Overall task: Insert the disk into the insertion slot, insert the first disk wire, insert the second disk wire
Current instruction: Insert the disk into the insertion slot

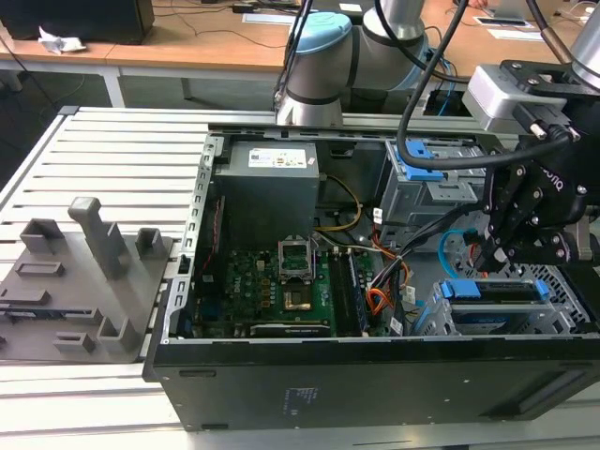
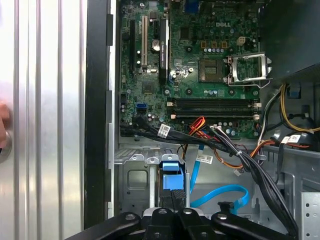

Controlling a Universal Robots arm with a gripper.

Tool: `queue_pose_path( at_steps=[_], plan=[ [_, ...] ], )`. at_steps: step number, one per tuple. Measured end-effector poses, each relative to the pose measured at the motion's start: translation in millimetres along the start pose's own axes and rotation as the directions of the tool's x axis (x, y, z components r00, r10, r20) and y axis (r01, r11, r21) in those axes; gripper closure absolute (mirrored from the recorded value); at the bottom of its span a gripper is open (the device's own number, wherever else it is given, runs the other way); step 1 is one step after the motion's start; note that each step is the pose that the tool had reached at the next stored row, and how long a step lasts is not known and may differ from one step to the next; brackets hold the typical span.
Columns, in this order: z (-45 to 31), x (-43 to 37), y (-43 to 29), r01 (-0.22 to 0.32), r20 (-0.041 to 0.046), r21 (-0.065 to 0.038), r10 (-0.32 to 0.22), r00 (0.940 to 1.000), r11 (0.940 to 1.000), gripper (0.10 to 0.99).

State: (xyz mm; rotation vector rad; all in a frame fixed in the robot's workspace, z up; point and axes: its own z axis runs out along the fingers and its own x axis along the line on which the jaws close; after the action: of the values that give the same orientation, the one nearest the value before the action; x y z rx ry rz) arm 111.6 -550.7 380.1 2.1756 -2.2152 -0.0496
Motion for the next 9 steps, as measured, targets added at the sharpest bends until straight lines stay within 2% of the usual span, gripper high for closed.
queue_pose_path(
  at_steps=[4, 6, 9],
  plan=[
    [0.3, 0.0, -0.9, 0.000, 0.0002, 0.000, 0.000, 1.0000, 1.0000, 0.980],
    [-0.3, -0.4, -10.9, 0.000, 0.0000, -0.002, 0.000, 1.0000, 1.0000, 0.980],
    [-0.6, -0.8, -18.1, 0.000, 0.0000, -0.005, 0.000, 1.0000, 1.0000, 0.980]
  ],
)
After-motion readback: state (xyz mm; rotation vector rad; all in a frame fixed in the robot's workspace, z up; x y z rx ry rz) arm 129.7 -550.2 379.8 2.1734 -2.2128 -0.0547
